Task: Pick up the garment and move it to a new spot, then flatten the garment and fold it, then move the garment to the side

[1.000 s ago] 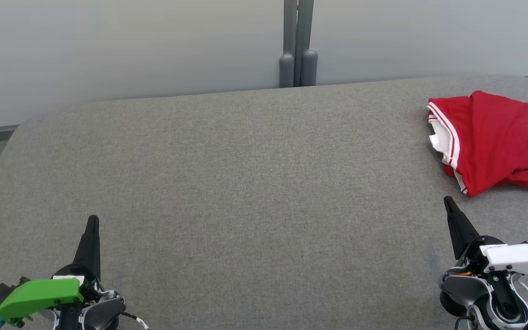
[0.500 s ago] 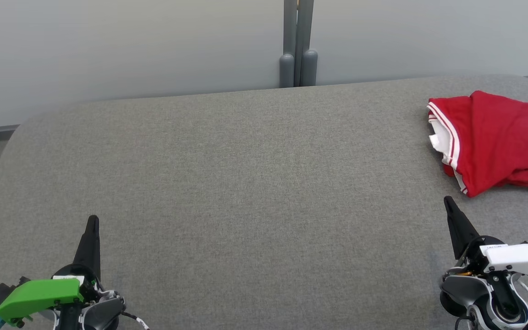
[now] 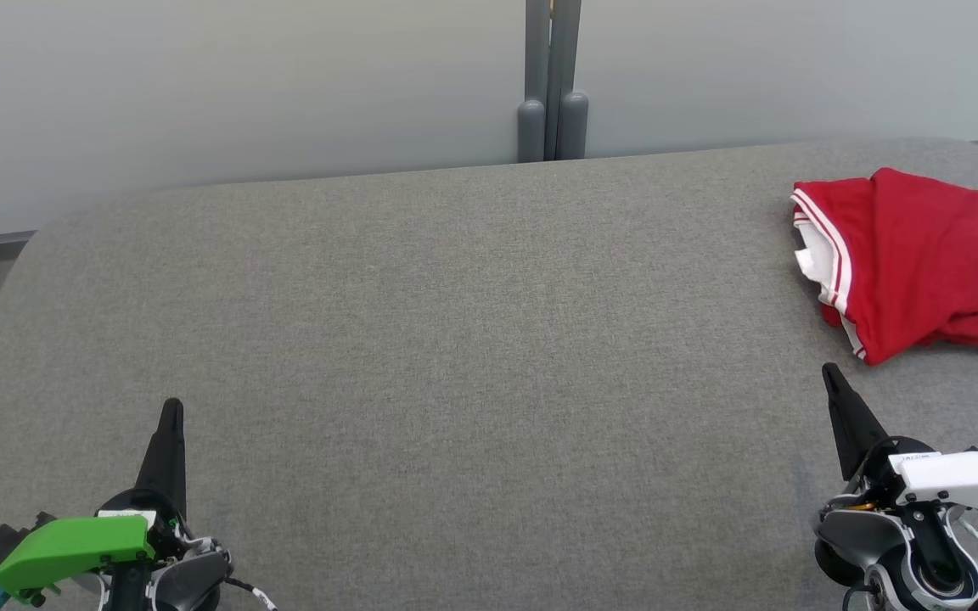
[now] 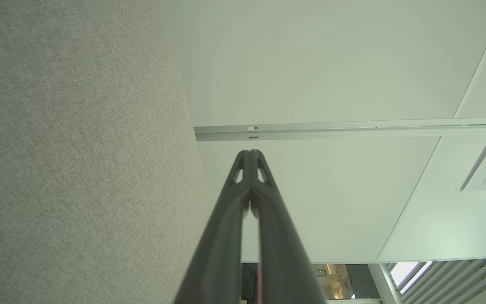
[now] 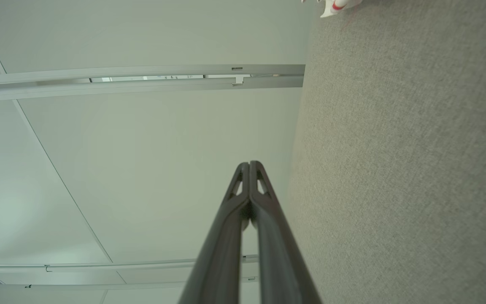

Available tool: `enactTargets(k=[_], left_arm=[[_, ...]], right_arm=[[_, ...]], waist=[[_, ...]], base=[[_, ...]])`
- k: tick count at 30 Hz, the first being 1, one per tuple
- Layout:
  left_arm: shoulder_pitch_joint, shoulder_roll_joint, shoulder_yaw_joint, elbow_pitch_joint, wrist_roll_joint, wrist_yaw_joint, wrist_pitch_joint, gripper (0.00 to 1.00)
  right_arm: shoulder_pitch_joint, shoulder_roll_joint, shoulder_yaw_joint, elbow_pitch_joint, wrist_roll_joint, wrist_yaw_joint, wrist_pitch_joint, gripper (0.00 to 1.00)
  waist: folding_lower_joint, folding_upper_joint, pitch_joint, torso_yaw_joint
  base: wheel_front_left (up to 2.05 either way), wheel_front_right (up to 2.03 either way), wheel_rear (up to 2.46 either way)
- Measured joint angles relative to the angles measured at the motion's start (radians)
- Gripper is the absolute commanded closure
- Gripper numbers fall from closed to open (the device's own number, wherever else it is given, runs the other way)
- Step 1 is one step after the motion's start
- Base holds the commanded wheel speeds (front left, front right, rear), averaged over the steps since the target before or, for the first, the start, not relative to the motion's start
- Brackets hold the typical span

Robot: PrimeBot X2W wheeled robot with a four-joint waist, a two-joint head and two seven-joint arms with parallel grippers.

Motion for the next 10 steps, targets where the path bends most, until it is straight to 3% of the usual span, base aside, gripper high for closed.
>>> enactTargets(k=[10], left_arm=[[0.000,0.000,0.000,0.000,0.000,0.000,0.000,1.00]], right_arm=[[0.000,0.000,0.000,0.000,0.000,0.000,0.000,1.00]], waist=[[0.0000,0.0000,0.000,0.000]], base=[[0.00,0.00,0.00]])
